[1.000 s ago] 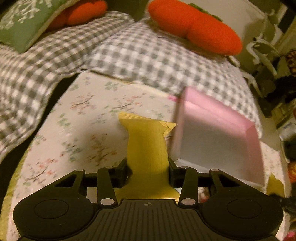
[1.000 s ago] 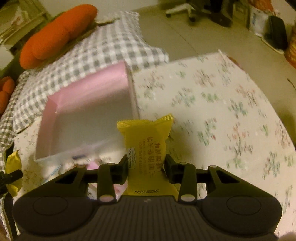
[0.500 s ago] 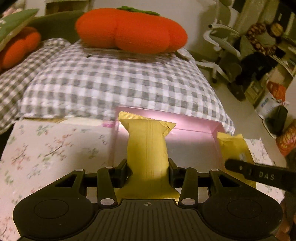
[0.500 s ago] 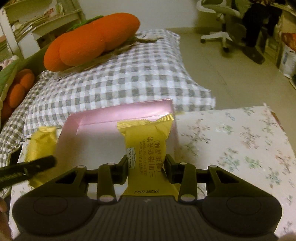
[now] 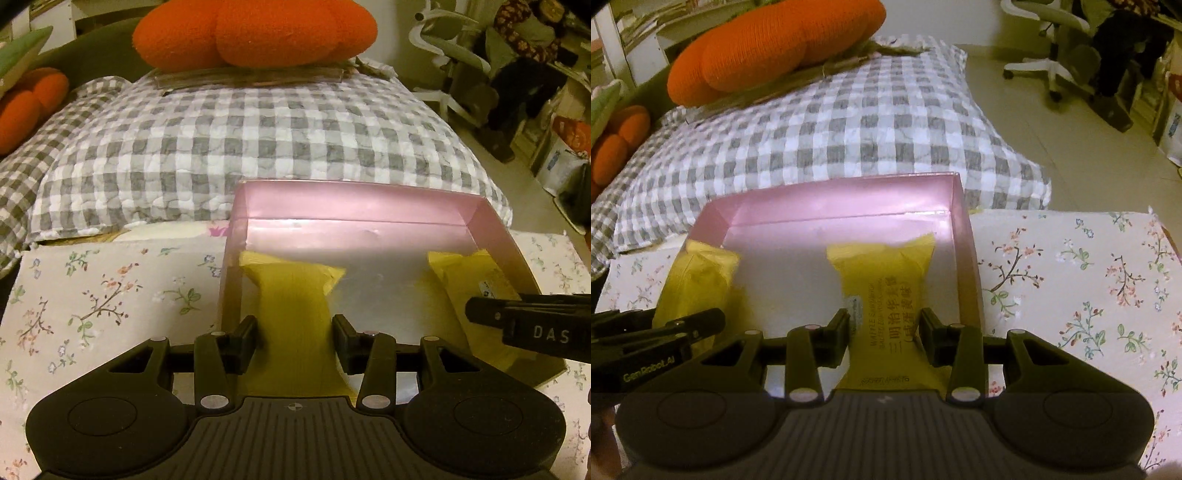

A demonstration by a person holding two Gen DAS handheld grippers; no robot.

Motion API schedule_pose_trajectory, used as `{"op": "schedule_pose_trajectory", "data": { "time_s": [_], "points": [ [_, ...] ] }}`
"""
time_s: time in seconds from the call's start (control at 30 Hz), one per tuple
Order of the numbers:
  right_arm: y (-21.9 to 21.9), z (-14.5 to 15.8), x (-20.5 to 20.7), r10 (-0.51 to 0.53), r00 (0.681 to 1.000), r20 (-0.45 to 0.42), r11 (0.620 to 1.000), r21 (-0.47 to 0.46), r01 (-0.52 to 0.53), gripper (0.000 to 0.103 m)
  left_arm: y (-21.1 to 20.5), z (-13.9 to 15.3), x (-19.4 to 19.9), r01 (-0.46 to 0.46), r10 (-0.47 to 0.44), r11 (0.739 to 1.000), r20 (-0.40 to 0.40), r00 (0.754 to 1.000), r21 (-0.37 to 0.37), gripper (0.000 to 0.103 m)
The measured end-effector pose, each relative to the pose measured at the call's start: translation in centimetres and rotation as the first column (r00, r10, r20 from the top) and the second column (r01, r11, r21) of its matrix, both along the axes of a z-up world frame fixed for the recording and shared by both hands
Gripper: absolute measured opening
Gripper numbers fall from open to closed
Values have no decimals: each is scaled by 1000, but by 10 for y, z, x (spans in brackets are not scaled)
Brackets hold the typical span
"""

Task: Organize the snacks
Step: 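Carry both yellow pastries into the pink-lined box and open both tools, then grasp the yellow ARO packet with the left tool while the right tool grasps a pecan-printed packet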

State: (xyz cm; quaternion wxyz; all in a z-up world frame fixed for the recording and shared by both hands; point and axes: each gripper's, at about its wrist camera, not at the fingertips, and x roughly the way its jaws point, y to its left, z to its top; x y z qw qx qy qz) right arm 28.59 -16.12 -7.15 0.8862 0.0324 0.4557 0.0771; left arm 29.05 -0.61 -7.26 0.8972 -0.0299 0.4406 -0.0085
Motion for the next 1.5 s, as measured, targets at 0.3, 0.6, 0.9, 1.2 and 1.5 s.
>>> {"op": "schedule_pose_trajectory", "data": {
  "time_s": [0.3, 0.6, 0.9, 1.2, 1.5],
  "points": [
    [-19, 26, -21, -60, 998, 10, 997, 45, 59, 70, 11, 38, -20, -18, 20, 998, 46, 999, -53, 72],
    [-24, 47, -63, -61, 998, -31, 988, 140, 65, 82, 32, 58, -66, -90, 88, 988, -19, 996, -127, 75],
    [-24, 76, -108, -74, 996, -44, 976, 204, 81, 93, 42, 79, -124, -102, 100, 985, -22, 995, -137, 82],
    [-27, 69, -144, -76, 982, -175, 964, 240, 118, 97, 35, 71, -173, -7, 6, 997, -23, 1000, -82, 85],
    [-15, 66, -164, 23, 981, -195, 982, 189, 15, 98, 31, 72, -193, 53, -56, 994, -32, 998, -95, 87]
  ]
}}
